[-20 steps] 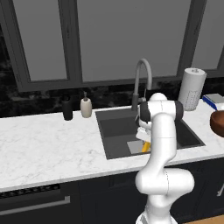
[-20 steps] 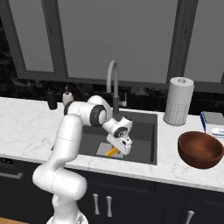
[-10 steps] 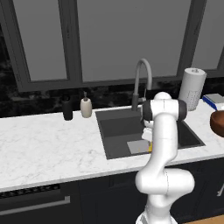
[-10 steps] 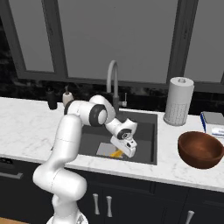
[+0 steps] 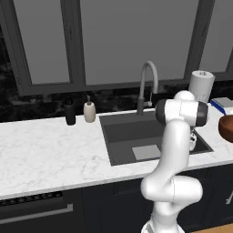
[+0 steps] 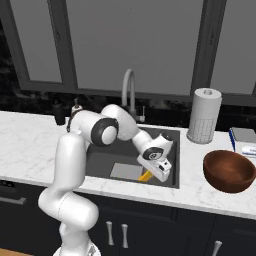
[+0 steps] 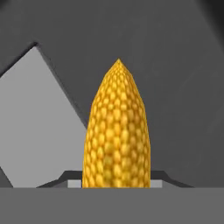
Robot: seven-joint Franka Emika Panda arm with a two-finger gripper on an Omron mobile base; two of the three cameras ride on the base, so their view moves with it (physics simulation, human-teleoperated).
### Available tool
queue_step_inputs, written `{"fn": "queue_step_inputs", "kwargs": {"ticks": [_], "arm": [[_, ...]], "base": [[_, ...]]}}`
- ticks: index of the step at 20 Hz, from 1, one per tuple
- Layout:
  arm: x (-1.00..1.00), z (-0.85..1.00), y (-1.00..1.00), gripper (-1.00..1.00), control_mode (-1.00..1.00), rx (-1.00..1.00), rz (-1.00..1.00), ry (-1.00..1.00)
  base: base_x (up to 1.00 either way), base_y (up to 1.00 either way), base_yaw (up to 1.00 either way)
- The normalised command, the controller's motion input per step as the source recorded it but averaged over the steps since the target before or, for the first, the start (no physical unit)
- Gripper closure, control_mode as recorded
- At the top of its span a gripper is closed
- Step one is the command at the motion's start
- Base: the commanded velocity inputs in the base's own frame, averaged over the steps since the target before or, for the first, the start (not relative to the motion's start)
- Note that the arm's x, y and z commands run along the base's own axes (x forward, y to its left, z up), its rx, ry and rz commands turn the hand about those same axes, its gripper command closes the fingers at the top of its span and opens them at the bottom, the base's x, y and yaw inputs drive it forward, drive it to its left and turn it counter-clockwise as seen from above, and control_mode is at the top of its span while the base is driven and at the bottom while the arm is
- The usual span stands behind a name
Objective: Pick the corn from the sink and place it in the bowl. Then pick the bowl and place it in the microwave. Then close the microwave door and press the start button.
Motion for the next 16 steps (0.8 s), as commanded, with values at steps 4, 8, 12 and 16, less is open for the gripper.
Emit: {"fn": "queue_step_inputs", "kwargs": {"ticks": [4,8,12,16], "arm": [[-0.20,1.00,-0.33,1.00,-1.00,0.00,-0.01,-0.11],[-0.31,1.00,-0.14,1.00,-1.00,0.00,-0.05,-0.09],[-0.42,0.94,-0.04,1.00,-1.00,0.00,-0.07,-0.07],[-0.54,1.00,-0.13,1.00,-1.00,0.00,-0.08,-0.07]], "base": [[0.00,0.00,0.00],[0.00,0.00,0.00],[0.00,0.00,0.00],[0.00,0.00,0.00]]}}
